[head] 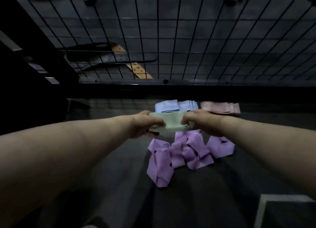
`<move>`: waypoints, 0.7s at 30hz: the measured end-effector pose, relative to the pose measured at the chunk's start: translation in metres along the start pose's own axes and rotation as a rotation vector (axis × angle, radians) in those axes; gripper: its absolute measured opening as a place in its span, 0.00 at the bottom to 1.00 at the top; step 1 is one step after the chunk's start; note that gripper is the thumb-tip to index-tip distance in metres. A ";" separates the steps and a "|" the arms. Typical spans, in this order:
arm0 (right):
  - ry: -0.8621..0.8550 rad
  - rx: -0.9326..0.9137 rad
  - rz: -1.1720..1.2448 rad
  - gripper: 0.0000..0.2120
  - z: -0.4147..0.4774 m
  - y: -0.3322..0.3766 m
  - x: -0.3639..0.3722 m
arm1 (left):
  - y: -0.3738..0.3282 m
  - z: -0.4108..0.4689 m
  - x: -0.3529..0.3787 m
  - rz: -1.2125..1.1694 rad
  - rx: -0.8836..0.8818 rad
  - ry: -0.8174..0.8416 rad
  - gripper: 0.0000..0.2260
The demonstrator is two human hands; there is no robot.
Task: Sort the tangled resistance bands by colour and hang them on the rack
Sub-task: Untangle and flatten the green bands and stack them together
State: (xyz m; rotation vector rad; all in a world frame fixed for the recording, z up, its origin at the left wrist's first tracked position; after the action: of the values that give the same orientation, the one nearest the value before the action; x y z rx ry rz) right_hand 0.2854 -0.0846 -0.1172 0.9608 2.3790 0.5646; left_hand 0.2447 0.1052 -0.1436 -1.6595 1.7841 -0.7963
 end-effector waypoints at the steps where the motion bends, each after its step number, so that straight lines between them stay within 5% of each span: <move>1: 0.002 -0.004 0.009 0.11 0.011 -0.004 0.002 | 0.008 0.009 0.001 -0.010 -0.009 0.000 0.38; 6: 0.037 0.062 0.011 0.14 0.042 -0.025 0.007 | 0.023 0.031 0.007 -0.065 0.048 -0.026 0.33; 11: 0.052 0.140 -0.065 0.21 0.043 -0.055 0.006 | 0.047 0.042 0.024 0.027 0.053 0.128 0.29; 21: -0.036 -0.067 -0.080 0.10 0.060 -0.027 -0.008 | 0.049 0.064 0.009 0.098 0.132 0.059 0.26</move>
State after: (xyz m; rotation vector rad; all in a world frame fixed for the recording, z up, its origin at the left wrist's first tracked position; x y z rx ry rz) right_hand 0.3122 -0.0973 -0.1765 0.8362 2.3396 0.5883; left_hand 0.2597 0.0963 -0.2230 -1.4660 1.7973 -0.9066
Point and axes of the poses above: each hand's wrist, its own z-axis towards the middle knuckle, its own x-axis out of the palm, y = z × x, the point moved 10 cm from there along z, towards the middle knuckle, and after that the axes turned 6 degrees about x, right-handed, at the moved point
